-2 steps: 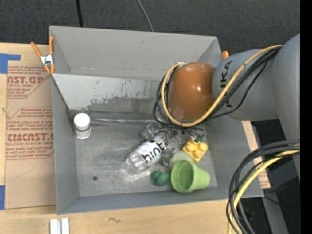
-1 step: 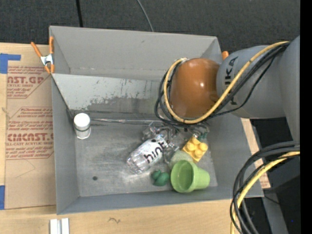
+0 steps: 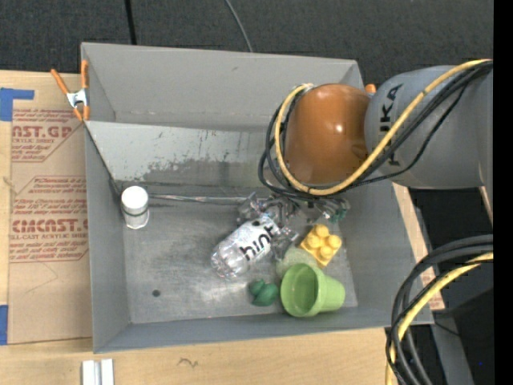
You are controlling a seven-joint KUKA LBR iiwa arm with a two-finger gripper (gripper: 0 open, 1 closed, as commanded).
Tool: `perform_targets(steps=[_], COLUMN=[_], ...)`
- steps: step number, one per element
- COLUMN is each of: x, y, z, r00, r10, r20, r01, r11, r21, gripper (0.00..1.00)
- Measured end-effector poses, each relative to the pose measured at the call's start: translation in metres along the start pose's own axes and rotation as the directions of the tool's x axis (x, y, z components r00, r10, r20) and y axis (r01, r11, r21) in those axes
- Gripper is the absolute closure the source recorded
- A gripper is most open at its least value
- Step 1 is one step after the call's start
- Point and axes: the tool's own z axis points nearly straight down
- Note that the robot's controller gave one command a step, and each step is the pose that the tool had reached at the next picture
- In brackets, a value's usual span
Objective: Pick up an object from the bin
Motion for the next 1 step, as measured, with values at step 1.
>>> perform_targets(steps=[1], x=[0.0005], y=[0.0006], z=[-0.0139], r00=[1.0], r10=[0.0], r20=[-0.002], r01=[0.0], r11=[1.0], r21=[-0.001], gripper=[1.0])
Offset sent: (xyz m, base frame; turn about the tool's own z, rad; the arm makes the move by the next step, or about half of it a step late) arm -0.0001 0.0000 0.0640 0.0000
